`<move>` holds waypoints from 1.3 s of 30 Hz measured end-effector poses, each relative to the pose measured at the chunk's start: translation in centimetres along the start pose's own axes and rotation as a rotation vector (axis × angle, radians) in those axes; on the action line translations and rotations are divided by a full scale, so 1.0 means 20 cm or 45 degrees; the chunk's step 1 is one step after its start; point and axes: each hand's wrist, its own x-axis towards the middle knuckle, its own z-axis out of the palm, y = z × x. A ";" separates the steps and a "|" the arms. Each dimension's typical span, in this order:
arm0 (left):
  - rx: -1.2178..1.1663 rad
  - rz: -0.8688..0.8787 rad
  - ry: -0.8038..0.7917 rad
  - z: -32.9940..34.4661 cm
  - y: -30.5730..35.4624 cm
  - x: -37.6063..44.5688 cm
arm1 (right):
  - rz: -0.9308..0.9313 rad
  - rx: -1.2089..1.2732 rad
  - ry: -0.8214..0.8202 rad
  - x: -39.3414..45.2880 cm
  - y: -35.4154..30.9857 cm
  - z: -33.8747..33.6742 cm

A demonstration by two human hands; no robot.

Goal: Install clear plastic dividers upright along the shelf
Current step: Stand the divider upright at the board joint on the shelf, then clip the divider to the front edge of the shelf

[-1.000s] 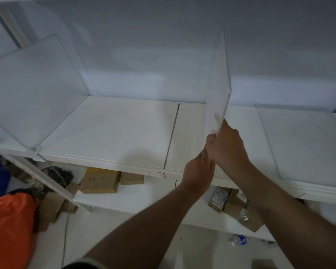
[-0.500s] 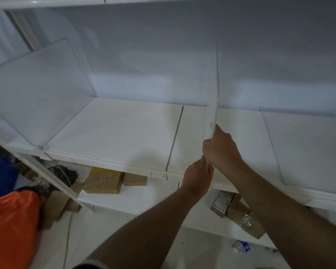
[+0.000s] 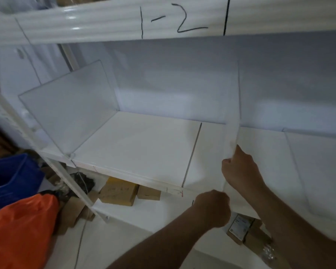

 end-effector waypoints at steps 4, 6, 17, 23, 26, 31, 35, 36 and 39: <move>-0.094 0.234 0.016 -0.06 0.08 0.03 | -0.013 -0.030 0.010 -0.02 0.05 -0.02; -0.069 0.350 0.029 -0.02 0.10 0.10 | -0.065 -0.039 -0.036 -0.03 0.09 -0.04; -0.060 0.096 0.212 0.16 0.30 0.37 | 0.111 0.170 -0.082 -0.10 0.61 -0.25; -0.038 0.039 0.169 0.29 0.64 0.49 | 0.363 0.274 0.014 -0.07 1.17 -0.53; -0.018 0.018 0.086 0.41 0.86 0.57 | 0.532 0.221 0.017 -0.07 1.47 -0.71; 0.099 -0.060 -0.044 0.61 1.11 0.68 | 0.759 -0.058 0.066 -0.06 1.90 -0.93; 0.282 -0.081 -0.014 0.71 1.14 0.69 | 0.835 -0.138 0.004 -0.05 2.04 -0.98; 0.299 -0.072 0.008 0.72 1.14 0.69 | 0.836 -0.159 0.009 -0.03 2.06 -0.98; 0.306 -0.055 0.041 0.74 1.12 0.68 | 0.937 -0.089 0.111 0.02 2.09 -0.98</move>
